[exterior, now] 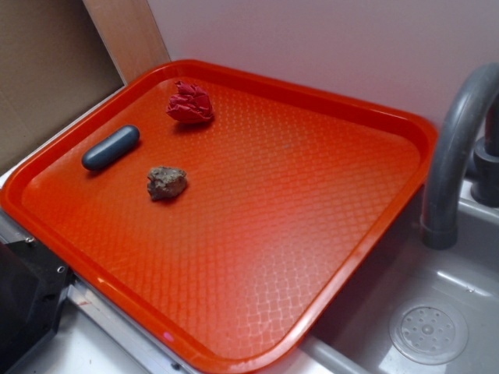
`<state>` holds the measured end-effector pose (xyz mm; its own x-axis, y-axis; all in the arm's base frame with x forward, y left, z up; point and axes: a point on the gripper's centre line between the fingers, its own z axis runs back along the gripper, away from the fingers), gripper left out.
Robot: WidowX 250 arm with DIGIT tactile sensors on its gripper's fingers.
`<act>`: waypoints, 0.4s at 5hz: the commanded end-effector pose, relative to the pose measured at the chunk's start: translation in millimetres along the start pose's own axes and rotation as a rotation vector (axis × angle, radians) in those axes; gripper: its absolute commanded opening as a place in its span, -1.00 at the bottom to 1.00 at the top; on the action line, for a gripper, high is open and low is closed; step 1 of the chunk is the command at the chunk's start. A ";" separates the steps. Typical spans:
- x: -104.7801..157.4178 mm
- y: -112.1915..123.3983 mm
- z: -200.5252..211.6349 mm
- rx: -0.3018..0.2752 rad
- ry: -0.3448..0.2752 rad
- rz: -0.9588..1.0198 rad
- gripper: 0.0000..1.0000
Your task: Grab the plastic pickle.
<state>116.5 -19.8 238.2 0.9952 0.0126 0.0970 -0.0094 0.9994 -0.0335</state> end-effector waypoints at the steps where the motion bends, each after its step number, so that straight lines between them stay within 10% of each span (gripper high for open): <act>1: 0.0 0.0 0.0 0.000 0.000 0.000 1.00; 2: 33.6 8.0 -46.8 -0.023 -0.065 -0.045 1.00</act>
<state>152.5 -13.8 186.9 0.9902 -0.0418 0.1335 0.0489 0.9975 -0.0507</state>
